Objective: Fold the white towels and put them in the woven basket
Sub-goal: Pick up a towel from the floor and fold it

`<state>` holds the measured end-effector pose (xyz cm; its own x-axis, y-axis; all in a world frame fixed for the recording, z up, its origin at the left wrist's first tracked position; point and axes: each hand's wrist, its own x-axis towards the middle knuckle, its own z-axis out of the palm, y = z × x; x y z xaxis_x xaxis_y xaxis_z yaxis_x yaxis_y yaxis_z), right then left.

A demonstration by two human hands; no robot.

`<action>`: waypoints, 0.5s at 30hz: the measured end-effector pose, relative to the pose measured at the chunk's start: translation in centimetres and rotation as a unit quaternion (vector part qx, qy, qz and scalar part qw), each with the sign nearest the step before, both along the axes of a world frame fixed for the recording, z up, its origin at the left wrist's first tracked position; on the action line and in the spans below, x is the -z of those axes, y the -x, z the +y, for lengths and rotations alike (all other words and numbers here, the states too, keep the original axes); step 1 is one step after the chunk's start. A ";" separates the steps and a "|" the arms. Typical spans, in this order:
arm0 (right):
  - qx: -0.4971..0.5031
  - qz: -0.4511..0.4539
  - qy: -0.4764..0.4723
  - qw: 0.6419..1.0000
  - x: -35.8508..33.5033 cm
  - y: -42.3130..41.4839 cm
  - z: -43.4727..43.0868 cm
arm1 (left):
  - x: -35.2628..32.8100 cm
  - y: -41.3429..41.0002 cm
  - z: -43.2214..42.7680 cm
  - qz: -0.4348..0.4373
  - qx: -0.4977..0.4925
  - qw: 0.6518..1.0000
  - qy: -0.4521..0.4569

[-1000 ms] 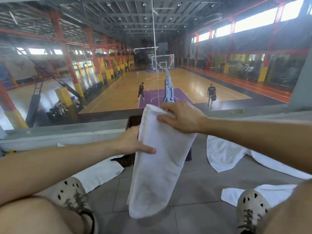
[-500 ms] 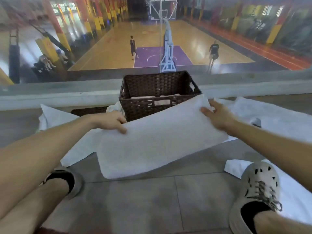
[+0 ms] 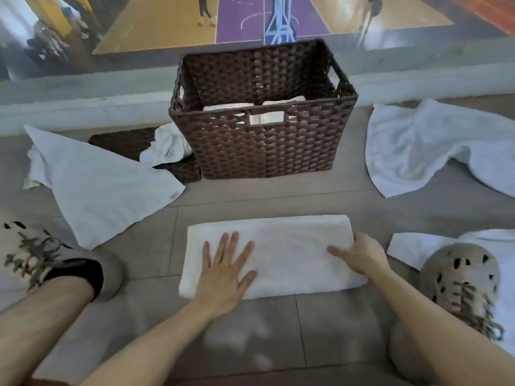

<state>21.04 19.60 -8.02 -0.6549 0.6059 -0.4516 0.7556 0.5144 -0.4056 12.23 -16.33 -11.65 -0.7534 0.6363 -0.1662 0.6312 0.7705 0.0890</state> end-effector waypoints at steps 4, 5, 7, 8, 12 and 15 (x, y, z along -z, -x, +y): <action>0.048 0.087 0.005 0.995 -0.7 1.8 1.5 | 1.4 3.2 2.5 0.037 0.001 0.999 -0.020; 0.058 0.101 0.002 0.993 -1.1 2.2 1.9 | 1.1 4.6 3.8 0.026 -0.007 1.000 -0.014; 0.064 0.078 0.011 0.995 -1.7 2.5 2.6 | 0.7 5.9 6.2 0.014 -0.015 1.000 -0.017; 0.059 0.047 0.020 0.997 -1.9 2.3 2.9 | 0.5 5.7 7.4 0.013 0.001 1.000 -0.028; 0.058 -0.017 0.059 0.996 -2.9 1.4 3.3 | 0.8 3.5 9.6 -0.007 0.075 0.997 -0.012; 0.085 0.069 0.032 0.993 -6.5 2.8 1.6 | 0.8 4.2 9.6 -0.045 0.063 0.996 -0.049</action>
